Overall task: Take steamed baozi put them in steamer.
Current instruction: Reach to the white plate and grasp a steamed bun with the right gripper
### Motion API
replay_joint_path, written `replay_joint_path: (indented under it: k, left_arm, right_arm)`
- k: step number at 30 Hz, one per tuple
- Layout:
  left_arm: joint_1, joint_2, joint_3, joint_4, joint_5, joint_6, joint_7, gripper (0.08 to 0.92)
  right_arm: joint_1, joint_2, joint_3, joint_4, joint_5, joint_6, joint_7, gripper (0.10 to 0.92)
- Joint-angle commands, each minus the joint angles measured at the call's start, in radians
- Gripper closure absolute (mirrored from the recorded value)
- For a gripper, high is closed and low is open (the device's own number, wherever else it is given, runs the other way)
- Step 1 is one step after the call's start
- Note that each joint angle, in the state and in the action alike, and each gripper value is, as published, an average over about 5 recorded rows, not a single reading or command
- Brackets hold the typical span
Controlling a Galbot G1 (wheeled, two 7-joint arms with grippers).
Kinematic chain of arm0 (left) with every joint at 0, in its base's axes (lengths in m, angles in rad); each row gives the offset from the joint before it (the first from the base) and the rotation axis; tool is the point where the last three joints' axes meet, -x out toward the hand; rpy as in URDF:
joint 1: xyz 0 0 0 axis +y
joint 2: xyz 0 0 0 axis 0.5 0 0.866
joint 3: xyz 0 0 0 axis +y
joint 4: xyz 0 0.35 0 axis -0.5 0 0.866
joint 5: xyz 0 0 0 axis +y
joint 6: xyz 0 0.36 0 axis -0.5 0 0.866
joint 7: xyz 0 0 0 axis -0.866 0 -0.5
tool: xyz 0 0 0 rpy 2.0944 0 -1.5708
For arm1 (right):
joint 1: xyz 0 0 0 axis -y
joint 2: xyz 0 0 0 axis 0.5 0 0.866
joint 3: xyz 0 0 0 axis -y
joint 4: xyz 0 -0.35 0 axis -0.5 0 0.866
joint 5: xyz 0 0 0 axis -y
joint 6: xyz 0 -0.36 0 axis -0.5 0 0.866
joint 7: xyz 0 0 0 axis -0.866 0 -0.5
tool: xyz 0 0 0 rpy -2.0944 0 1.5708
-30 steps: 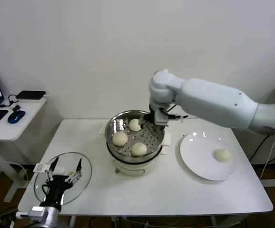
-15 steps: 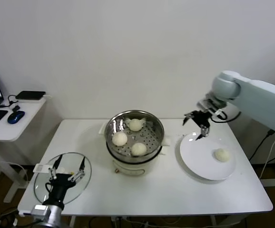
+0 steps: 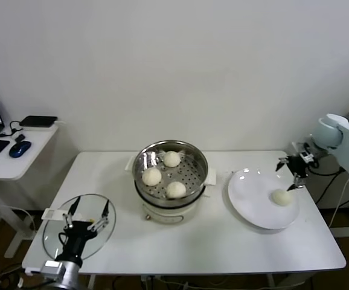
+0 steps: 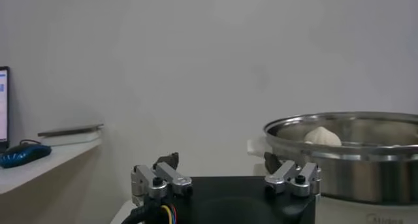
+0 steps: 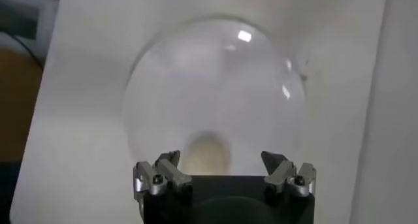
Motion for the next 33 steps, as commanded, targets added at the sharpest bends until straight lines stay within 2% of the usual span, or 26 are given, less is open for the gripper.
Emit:
replay_joint_path:
  k: [1,10,33]
  left_arm:
    - [-0.004,-0.001,-0.005,0.005,0.006,0.003,0.001,0.177]
    - [-0.001,-0.003,-0.005,0.003,0.010,0.005,0.000,0.177]
    - [0.001,-0.002,-0.015,0.018,0.009,0.002,0.000,0.177]
  right_arm:
    - [-0.233,0.074,0.340,-0.221,-0.412,0.151,-0.010,0.203]
    - [-0.264,0.148,0.396,-0.304,-0.414,0.144,0.006,0.203]
    - [-0.286,0.258,0.441,-0.401,-0.400,0.124,0.036,0.203]
